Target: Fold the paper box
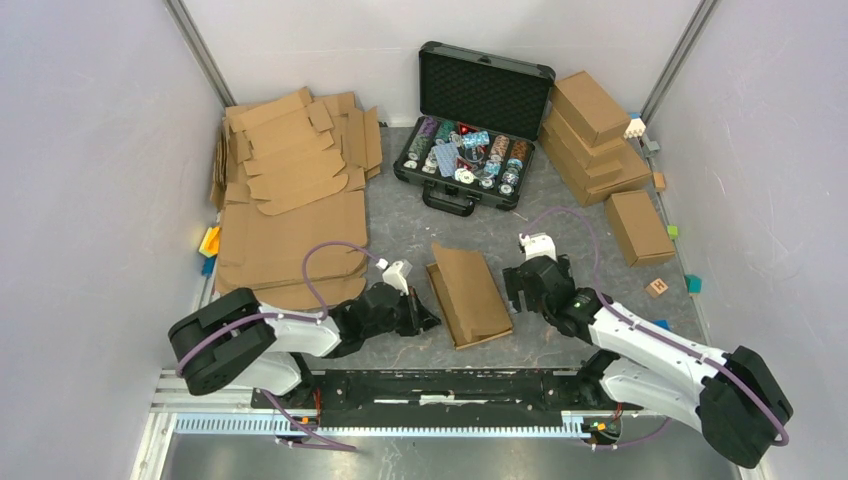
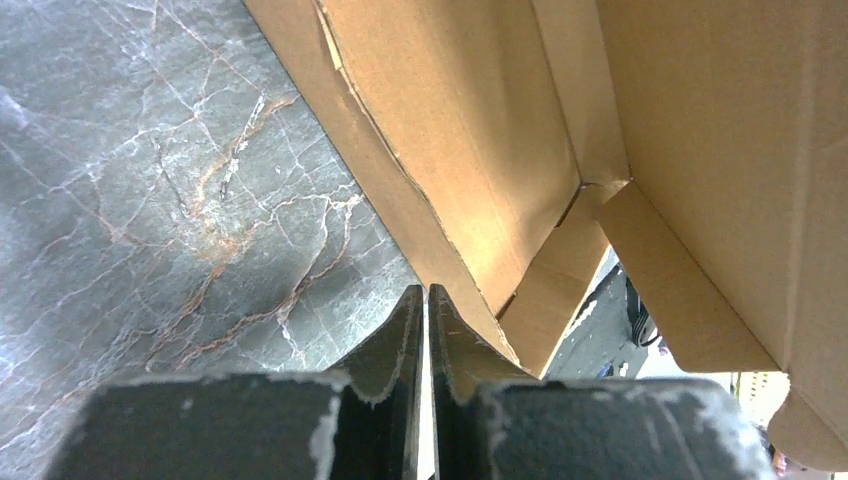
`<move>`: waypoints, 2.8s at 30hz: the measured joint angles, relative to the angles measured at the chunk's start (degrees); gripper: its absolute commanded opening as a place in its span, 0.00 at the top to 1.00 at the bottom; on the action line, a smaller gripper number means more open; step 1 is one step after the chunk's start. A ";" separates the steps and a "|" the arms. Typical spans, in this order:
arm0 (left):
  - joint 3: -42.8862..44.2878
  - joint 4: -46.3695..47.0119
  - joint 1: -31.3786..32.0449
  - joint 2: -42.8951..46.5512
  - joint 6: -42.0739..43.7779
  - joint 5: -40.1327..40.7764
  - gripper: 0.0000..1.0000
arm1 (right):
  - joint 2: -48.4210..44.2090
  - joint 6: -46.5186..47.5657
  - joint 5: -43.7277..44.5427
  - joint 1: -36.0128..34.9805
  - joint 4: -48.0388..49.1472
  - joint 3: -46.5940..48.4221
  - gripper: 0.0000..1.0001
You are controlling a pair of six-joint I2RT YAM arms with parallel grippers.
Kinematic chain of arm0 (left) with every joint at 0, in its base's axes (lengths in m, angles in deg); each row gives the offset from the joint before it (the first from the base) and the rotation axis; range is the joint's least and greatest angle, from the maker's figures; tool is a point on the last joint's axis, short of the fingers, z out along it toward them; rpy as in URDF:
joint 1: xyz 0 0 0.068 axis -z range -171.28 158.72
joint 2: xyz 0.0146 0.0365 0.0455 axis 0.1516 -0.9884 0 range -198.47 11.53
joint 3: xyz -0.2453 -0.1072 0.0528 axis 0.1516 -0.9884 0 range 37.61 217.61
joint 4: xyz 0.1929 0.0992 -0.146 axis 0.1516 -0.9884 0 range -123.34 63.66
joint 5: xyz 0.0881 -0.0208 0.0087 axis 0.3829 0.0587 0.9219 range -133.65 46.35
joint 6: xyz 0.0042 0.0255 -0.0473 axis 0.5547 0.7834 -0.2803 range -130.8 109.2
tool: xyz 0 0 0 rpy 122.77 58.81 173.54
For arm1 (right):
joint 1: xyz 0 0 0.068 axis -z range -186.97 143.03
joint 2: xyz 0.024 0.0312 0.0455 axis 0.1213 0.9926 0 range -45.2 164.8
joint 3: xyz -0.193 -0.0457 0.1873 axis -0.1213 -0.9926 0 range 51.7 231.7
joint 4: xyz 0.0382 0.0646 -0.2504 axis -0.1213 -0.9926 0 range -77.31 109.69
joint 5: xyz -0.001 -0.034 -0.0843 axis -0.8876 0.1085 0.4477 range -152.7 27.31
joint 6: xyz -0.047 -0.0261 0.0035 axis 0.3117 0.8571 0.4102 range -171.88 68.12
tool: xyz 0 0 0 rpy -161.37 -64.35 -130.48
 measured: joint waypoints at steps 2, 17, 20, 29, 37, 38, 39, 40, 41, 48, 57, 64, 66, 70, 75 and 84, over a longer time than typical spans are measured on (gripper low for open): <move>-0.13 -1.03 -0.13 1.57 0.55 0.24 0.89 | 0.55 -1.09 2.91 0.02 -1.29 0.00 0.02; -0.24 -5.95 -0.28 6.47 1.86 1.97 0.79 | -5.95 0.96 -24.92 0.11 14.34 -1.57 0.02; -0.22 -6.12 -0.33 6.36 2.21 1.97 0.78 | 1.18 1.49 -28.30 0.09 14.95 -0.70 0.02; -0.24 -6.32 -1.14 5.99 2.32 1.95 0.73 | 6.43 3.85 -24.74 0.09 13.35 -0.70 0.02; -2.84 -5.88 -2.25 7.82 2.25 1.86 0.61 | 6.58 5.31 -23.06 0.00 13.22 -0.70 0.02; -3.89 -5.73 -2.58 8.94 2.23 1.84 0.58 | 6.73 5.53 -22.75 0.00 13.18 -0.70 0.02; -5.05 -5.55 -2.93 10.29 2.19 1.81 0.53 | 6.88 5.68 -22.47 0.00 13.14 -0.70 0.02; -5.99 -5.53 -3.19 11.54 2.14 1.81 0.49 | 6.93 5.75 -22.36 0.00 13.14 -0.70 0.02; -7.10 -5.75 -3.52 13.33 2.01 1.86 0.44 | 6.95 5.77 -22.32 -0.02 13.14 -0.70 0.02; -9.42 -8.83 -3.89 26.29 1.03 2.93 0.26 | 6.93 5.77 -22.21 -0.02 13.18 -0.70 0.02; -4.94 -11.21 -3.96 22.60 1.64 2.95 0.44 | -0.09 5.51 -20.70 0.00 11.69 -1.11 0.02; -4.57 -10.95 -4.74 17.70 2.19 2.78 0.50 | -3.41 5.33 -19.43 0.02 10.64 -0.79 0.59; -4.57 -10.93 -4.90 17.00 2.32 2.78 0.50 | -3.34 5.31 -20.50 0.07 10.62 -0.70 0.62; -4.57 -10.78 -5.11 16.85 2.40 2.73 0.49 | -1.09 5.31 -23.04 0.07 10.84 0.20 0.60; -4.57 -11.10 -5.27 17.68 2.62 2.73 0.47 | 2.82 5.33 -22.67 0.07 10.88 0.42 0.67; -4.57 -13.97 -6.16 21.14 3.37 2.75 0.47 | 5.64 5.66 -15.30 0.07 11.26 0.00 0.74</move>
